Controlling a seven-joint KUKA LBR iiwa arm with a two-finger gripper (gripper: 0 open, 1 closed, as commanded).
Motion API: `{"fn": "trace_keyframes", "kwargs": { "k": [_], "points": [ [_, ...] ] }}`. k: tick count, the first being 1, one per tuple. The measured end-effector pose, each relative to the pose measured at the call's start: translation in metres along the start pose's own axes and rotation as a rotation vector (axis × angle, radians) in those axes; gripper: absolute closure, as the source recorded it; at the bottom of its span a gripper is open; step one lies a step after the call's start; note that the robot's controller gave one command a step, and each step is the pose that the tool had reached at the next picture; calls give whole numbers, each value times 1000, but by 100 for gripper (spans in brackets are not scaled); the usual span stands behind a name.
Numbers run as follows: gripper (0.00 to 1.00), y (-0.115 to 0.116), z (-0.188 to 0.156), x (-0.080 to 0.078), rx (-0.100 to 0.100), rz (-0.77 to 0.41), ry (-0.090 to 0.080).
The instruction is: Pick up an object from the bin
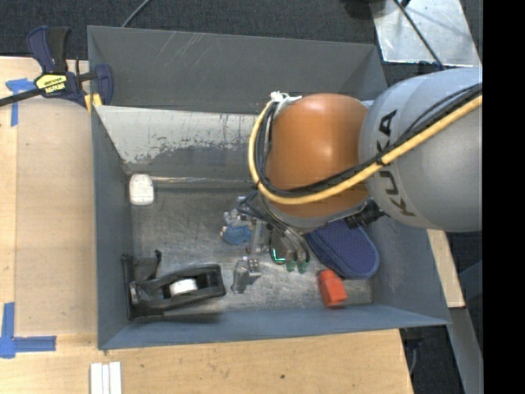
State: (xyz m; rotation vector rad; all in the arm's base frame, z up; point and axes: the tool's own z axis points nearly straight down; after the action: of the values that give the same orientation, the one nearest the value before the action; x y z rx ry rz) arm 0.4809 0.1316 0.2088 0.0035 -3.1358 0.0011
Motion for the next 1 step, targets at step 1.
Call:
{"fn": "trace_keyframes", "kwargs": {
  "k": [1],
  "points": [
    [0,24,113,-22,0,-425,-10]
  ]
}}
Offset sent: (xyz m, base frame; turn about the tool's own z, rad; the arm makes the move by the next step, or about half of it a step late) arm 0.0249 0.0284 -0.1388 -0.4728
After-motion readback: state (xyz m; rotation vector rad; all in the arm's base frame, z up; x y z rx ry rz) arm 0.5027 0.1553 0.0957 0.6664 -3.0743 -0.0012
